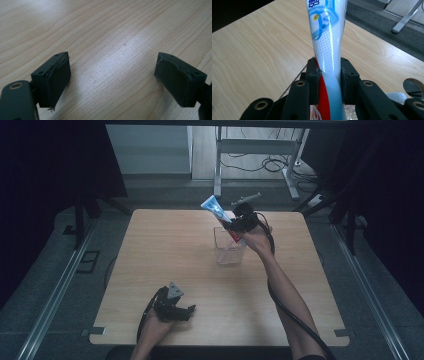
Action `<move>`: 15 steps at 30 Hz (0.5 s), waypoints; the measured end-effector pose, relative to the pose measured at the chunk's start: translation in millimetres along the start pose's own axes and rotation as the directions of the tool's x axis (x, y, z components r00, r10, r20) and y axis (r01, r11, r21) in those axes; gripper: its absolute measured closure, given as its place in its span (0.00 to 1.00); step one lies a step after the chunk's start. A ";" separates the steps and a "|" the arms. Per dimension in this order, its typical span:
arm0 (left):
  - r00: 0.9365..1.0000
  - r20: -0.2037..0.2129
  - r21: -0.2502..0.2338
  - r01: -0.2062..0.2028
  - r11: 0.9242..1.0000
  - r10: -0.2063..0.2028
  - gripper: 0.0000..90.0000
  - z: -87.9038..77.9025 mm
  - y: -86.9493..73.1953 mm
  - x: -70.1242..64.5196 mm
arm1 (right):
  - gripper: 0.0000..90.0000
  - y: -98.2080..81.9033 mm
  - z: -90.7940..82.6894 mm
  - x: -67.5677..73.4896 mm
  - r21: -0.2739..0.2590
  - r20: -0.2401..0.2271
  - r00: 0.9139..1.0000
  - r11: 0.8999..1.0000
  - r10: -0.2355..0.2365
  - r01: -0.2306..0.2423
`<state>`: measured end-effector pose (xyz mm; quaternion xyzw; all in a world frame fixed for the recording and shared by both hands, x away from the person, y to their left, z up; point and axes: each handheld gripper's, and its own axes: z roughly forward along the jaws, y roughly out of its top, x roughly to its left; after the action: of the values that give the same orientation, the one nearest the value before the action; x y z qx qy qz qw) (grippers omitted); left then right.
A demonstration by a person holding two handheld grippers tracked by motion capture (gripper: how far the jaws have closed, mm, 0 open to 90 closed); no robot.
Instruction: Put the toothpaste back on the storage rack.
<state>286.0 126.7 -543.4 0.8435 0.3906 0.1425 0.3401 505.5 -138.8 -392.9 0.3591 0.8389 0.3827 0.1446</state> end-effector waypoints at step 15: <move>1.000 0.000 -0.001 -0.002 1.000 0.002 0.15 0.1 0.1 0.2 | 0.80 -3.1 21.2 -5.8 -0.005 0.008 1.000 1.000 -0.011 0.011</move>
<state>286.1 126.8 -543.4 0.8438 0.3895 0.1430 0.3403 519.1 -132.9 -409.6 0.3554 0.8394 0.3825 0.1509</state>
